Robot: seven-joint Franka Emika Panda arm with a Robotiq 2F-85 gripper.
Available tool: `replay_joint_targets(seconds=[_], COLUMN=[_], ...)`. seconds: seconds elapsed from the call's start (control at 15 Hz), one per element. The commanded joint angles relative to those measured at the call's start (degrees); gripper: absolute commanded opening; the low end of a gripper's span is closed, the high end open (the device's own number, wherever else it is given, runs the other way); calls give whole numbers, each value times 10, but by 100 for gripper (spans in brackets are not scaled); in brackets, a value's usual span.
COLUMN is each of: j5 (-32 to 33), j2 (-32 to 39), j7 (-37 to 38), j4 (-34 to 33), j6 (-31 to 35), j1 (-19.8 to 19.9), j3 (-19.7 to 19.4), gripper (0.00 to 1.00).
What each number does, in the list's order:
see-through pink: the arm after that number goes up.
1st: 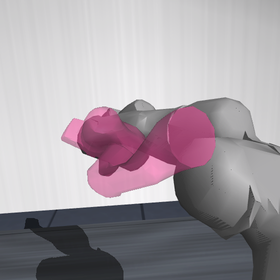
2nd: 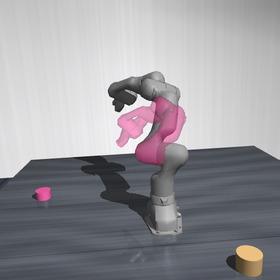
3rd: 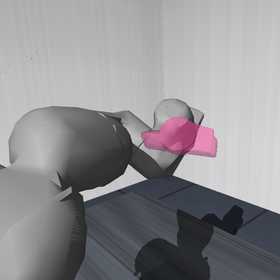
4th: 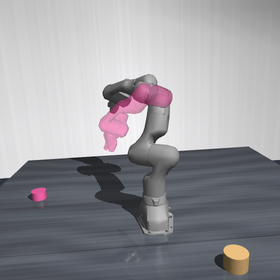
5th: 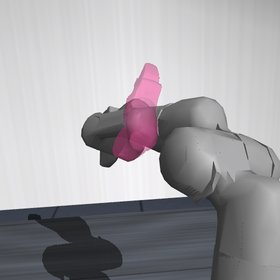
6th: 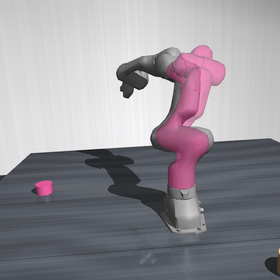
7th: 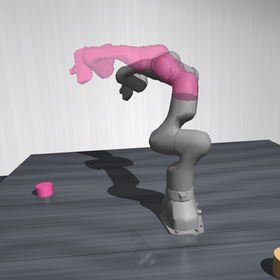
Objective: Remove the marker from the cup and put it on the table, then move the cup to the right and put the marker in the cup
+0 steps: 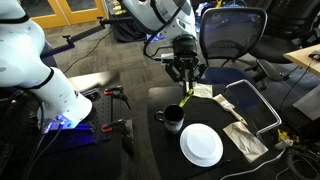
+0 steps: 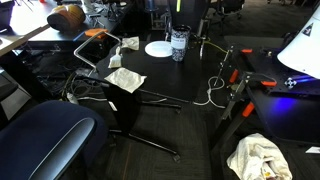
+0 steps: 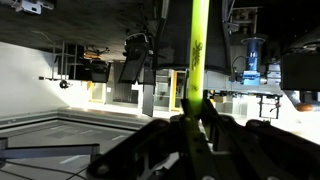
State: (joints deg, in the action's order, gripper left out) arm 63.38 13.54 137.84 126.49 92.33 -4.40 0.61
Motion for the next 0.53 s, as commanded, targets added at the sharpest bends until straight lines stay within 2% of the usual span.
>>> replay_joint_targets(seconds=[0.0, 0.47], j5=[-13, -22], j2=[26, 56], j7=[4, -5], j4=[-24, -30], j6=[-34, -24], j1=[-2, -3], j3=[10, 15], gripper=[4, 4])
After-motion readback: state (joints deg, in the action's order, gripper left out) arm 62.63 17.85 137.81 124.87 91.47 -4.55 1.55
